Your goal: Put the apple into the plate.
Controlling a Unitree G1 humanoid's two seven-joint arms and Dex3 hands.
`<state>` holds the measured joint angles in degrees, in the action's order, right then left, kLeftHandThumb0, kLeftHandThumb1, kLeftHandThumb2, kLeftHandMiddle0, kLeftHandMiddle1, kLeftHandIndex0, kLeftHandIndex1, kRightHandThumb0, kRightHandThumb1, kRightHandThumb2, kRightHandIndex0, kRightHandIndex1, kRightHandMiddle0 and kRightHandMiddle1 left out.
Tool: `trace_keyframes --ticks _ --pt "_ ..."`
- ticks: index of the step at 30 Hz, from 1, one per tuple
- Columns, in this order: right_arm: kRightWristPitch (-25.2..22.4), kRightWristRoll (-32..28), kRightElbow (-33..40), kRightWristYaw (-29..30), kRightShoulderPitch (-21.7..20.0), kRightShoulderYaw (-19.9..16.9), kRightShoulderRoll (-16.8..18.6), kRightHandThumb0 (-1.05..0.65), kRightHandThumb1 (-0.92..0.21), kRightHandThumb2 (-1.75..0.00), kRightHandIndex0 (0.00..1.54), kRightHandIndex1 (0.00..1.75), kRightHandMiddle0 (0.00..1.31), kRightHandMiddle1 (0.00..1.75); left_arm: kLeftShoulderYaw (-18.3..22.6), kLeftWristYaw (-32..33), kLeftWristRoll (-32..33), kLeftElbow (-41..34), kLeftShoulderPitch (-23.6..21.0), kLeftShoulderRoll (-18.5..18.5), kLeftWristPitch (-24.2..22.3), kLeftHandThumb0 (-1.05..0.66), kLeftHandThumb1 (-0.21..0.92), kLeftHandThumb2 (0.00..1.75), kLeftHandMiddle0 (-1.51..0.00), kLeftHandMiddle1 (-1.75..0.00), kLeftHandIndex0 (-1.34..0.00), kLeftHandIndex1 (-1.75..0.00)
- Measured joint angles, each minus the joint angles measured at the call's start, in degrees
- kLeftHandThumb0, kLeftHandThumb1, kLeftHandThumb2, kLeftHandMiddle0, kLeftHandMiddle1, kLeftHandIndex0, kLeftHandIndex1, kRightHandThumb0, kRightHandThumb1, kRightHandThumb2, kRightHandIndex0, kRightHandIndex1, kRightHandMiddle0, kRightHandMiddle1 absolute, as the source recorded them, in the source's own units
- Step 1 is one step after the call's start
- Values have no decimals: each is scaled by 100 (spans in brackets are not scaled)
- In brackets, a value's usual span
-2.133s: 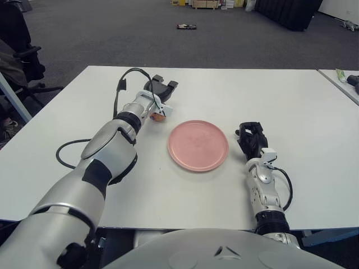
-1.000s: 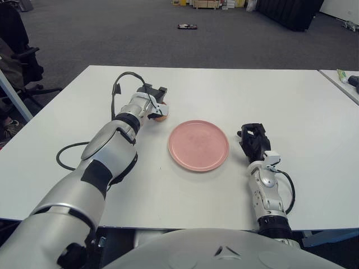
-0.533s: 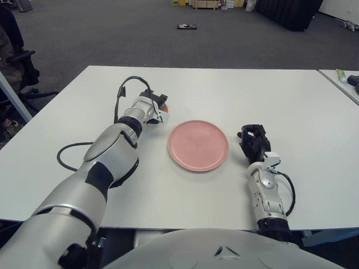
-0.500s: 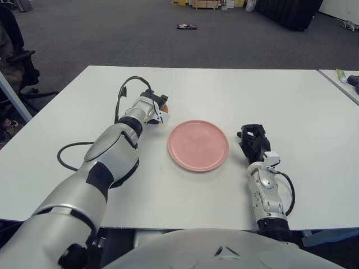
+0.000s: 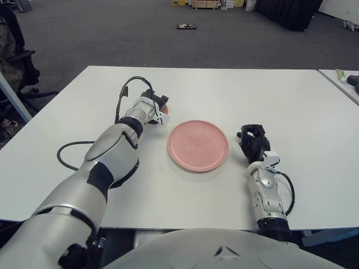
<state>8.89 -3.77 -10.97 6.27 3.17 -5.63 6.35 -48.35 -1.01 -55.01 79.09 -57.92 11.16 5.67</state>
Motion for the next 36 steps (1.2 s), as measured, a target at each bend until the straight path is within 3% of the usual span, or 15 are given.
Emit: trace_keyframes --ticks 4,6,13,14,16,20,26,36 --pt "0 -4 4 6 0 -7 1 -35 -89 -58 45 138 21 175 -31 83 -30 0 8 -2 11 -54 32 109 0 -130 0 -88" --pt "2 -5 7 7 1 -13 1 -35 -89 -56 45 138 21 175 -38 149 -36 0 20 -6 10 -52 28 114 -2 -144 0 -109" --pt "28 -6 36 43 9 -48 5 -35 -91 -54 43 138 20 175 -34 457 -41 11 92 -50 -31 -42 19 127 -11 -163 -3 -159" --pt "28 -8 49 45 12 -54 5 -35 -91 -54 43 138 20 175 -28 519 -40 11 108 -58 -40 -12 29 121 -25 -165 -10 -165" --pt "27 -9 86 49 23 -69 4 -35 -91 -54 43 138 20 175 1 671 -21 13 146 -75 -49 6 34 117 -43 -161 -20 -170" --pt "26 -15 126 47 33 -85 3 -35 -90 -55 41 140 20 175 124 954 68 13 229 -107 -55 1 18 135 -79 -141 -49 -174" --pt "24 -23 210 29 42 -101 -1 -35 -89 -57 39 142 21 175 373 1133 295 13 297 -122 -37 0 1 154 -96 -137 -64 -175" --pt "18 -23 290 23 59 -111 -21 -35 -87 -60 38 145 22 175 826 1041 725 16 333 -122 -38 0 -5 160 -103 -133 -69 -175"
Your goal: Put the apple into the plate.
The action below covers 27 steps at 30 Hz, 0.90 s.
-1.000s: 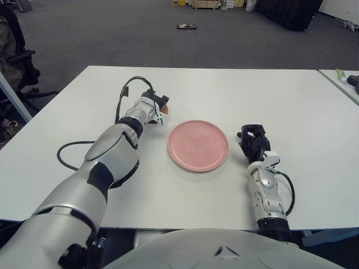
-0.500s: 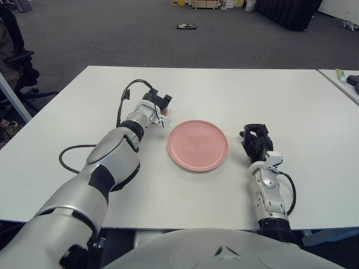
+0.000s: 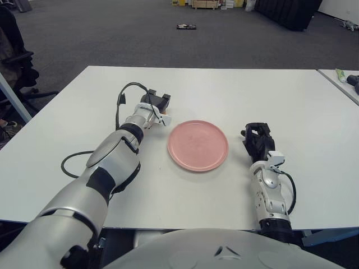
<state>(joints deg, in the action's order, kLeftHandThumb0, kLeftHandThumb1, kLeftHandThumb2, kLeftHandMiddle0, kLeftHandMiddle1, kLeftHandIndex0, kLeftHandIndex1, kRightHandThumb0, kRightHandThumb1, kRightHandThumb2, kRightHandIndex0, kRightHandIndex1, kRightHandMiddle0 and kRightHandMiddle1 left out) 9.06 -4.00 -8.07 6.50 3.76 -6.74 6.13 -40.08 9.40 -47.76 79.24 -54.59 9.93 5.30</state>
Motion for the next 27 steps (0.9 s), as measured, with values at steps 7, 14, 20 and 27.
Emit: trace_keyframes --ticks 7,14,20,27 --pt "-2 -2 12 0 1 -32 -10 -35 -86 -62 37 146 23 175 390 -149 340 0 7 -7 -44 0 -5 160 -102 -134 -69 -175" --pt "-31 -1 13 1 1 -55 -20 -35 -85 -63 37 147 23 175 785 -313 710 0 20 -20 -113 0 -4 160 -100 -138 -68 -175" --pt "-81 -3 21 2 0 -56 -21 -36 -85 -63 36 146 23 175 1158 -459 1069 -1 22 -45 -240 0 -4 162 -99 -145 -66 -175" --pt "-153 -3 21 19 -3 -72 -21 -36 -83 -66 37 147 24 175 1474 -557 1331 -7 21 -44 -263 0 -5 165 -98 -151 -65 -175"
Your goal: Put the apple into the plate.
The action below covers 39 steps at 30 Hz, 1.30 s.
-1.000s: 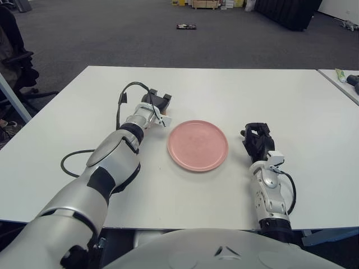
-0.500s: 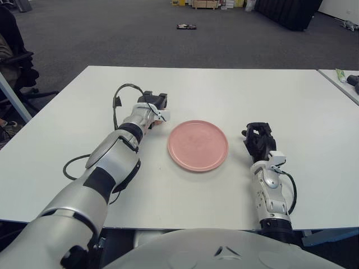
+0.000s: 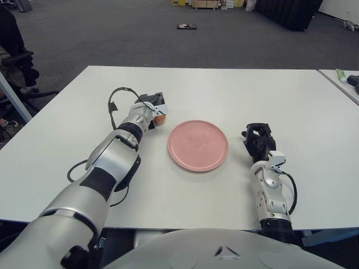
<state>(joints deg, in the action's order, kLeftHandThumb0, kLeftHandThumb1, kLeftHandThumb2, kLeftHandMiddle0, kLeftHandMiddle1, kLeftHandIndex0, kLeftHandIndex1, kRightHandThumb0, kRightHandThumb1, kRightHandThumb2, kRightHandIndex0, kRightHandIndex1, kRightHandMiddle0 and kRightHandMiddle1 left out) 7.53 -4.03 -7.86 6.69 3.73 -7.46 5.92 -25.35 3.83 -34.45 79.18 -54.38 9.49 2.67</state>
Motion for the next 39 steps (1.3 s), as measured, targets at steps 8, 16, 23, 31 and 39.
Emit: trace_keyframes --ticks 8,16,23,31,39 --pt "-7 0 0 10 -38 -10 -1 -36 -80 -70 38 148 26 175 340 -118 258 -29 -2 73 111 0 -6 169 -96 -158 -66 -175" --pt "-17 0 -1 30 -61 -15 -1 -36 -80 -69 38 147 26 175 572 -174 455 -55 -44 186 200 0 -6 169 -96 -158 -66 -175" --pt "-18 1 -6 49 -78 -25 -5 -36 -81 -68 38 147 25 175 656 -230 494 -105 -188 267 282 0 -4 167 -94 -159 -64 -175" --pt "-17 11 -47 48 -123 -25 -13 -36 -82 -68 37 147 25 175 585 -43 397 -316 -421 427 617 0 -3 166 -93 -159 -64 -175" --pt "-16 26 -97 69 -149 -22 -17 -36 -82 -67 38 148 24 175 445 415 213 -494 -623 495 943 0 -6 169 -94 -158 -68 -175"
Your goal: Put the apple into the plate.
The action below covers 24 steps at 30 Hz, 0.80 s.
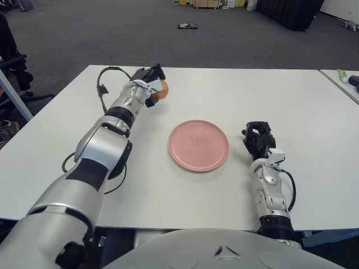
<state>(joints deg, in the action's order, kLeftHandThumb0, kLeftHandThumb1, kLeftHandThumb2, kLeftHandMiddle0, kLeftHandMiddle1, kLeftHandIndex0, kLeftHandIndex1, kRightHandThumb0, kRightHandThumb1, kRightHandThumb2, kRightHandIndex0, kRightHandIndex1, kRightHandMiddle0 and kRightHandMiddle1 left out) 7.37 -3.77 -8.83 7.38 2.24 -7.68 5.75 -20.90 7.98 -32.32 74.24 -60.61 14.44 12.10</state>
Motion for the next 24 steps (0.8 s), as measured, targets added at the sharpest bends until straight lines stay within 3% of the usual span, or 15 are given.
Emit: trace_keyframes --ticks 15,19,24 --pt "-6 -15 3 30 0 5 14 -36 -82 -67 36 147 25 175 59 141 133 -745 7 139 937 0 -9 172 -97 -157 -69 -175" --pt "-6 -13 5 30 -3 26 20 -36 -84 -65 36 147 24 175 167 -66 392 -1368 179 122 1152 0 -10 173 -98 -157 -69 -175" --pt "-7 0 9 98 -2 35 46 -35 -86 -62 38 146 23 175 149 -465 616 -2371 640 67 1736 0 -10 173 -98 -157 -70 -175"
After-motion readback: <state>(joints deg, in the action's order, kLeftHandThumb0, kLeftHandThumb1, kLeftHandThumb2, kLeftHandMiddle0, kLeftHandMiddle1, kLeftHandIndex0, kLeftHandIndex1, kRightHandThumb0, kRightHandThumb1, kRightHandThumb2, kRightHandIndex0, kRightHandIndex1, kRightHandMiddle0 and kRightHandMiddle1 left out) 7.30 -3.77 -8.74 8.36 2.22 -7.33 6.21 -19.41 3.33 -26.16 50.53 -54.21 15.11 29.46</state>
